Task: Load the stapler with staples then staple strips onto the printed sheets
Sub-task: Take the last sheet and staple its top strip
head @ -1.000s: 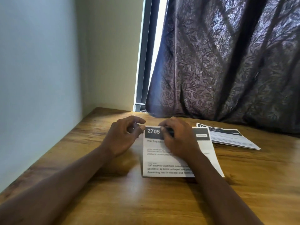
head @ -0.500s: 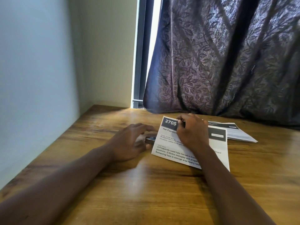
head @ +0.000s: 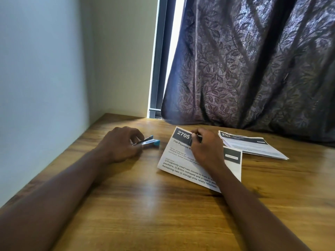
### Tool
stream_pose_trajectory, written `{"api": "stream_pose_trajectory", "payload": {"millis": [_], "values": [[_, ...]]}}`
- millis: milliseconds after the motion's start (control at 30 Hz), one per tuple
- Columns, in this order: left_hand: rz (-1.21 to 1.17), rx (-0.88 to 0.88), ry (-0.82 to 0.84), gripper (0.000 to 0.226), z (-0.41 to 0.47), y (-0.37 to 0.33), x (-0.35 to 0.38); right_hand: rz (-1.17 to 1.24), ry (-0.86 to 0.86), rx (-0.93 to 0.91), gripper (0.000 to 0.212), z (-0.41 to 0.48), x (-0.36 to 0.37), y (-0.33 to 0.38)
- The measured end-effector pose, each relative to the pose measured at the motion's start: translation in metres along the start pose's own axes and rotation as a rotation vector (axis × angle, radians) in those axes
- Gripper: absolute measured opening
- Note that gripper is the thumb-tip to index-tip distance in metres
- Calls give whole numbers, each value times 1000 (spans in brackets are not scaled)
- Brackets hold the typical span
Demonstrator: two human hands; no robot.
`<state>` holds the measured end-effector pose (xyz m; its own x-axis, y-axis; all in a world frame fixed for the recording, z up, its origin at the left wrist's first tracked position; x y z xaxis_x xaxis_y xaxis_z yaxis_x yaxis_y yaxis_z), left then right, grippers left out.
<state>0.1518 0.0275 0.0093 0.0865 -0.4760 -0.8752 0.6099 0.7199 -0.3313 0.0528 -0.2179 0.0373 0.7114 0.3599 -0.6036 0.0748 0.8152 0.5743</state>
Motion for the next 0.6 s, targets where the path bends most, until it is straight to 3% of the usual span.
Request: {"api": "stream_pose_trajectory", "payload": {"millis": [167, 333, 500, 600], "values": [[63, -38, -56, 59, -5, 5, -11, 41, 30, -32, 15, -11, 20, 14], [-39, 181, -380, 33, -12, -54, -30, -81, 44, -114, 20, -16, 31, 27], [-198, 421, -166, 12, -24, -111, 6, -149, 84, -152, 21, -16, 37, 26], [-257, 439, -88, 9, -25, -115, 16, -182, 90, -172, 22, -16, 39, 26]]}}
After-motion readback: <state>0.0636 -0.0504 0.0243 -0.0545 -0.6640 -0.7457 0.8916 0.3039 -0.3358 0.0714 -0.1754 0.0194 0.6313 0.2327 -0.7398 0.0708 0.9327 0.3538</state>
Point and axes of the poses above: each hand's wrist, its own z-axis towards the middle knuckle, its own x-axis out of the palm, y = z × x, the point moved 9 cm from there along z, towards the middle knuckle, and after that the axes turned 5 degrees about x, right-handed, at the moved point
